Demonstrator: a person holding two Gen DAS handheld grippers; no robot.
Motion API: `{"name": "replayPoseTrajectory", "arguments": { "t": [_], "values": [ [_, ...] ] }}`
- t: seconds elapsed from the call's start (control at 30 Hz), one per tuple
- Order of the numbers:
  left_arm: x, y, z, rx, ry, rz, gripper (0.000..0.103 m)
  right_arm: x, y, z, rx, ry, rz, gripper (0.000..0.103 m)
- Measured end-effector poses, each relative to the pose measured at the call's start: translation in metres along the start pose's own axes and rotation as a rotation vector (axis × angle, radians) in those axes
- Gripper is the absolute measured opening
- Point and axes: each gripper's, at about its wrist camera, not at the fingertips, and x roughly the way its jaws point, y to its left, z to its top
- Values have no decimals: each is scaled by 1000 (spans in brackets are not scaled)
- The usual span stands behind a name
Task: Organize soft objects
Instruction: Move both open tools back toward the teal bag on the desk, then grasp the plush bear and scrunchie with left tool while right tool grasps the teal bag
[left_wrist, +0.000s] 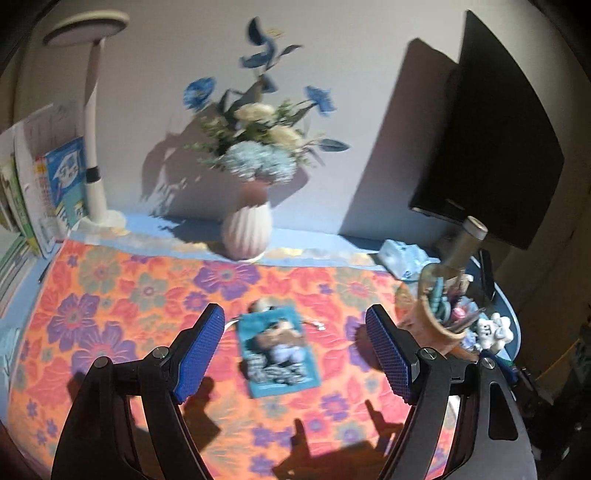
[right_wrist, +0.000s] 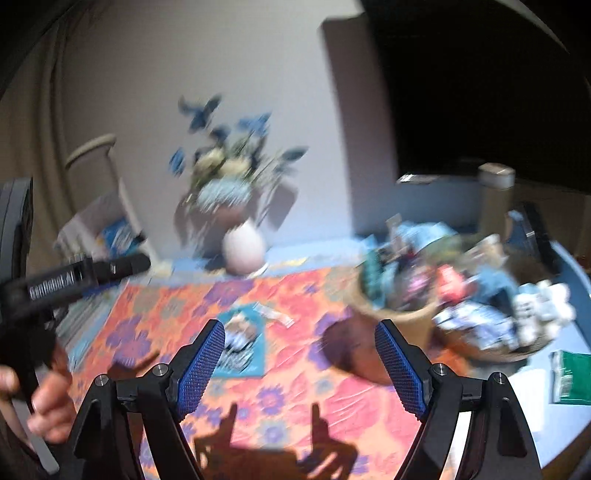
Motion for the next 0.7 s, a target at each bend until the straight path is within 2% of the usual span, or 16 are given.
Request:
{"name": "replayPoseTrajectory", "arguments": {
  "t": [0.17, 0.37, 0.53, 0.7],
  "values": [
    [30, 22, -6, 9, 77, -50, 78, 51, 27, -19, -18, 136, 84, 82],
    [82, 17, -24, 86, 185, -121, 78, 102, 40, -35, -42, 262, 92, 82],
    [128, 8, -40, 134, 263, -92, 77, 133, 28, -49, -32, 335, 78, 82],
    [161, 6, -49, 122, 303, -51, 77, 148, 15, -56, -25, 377, 61, 82]
  ]
}}
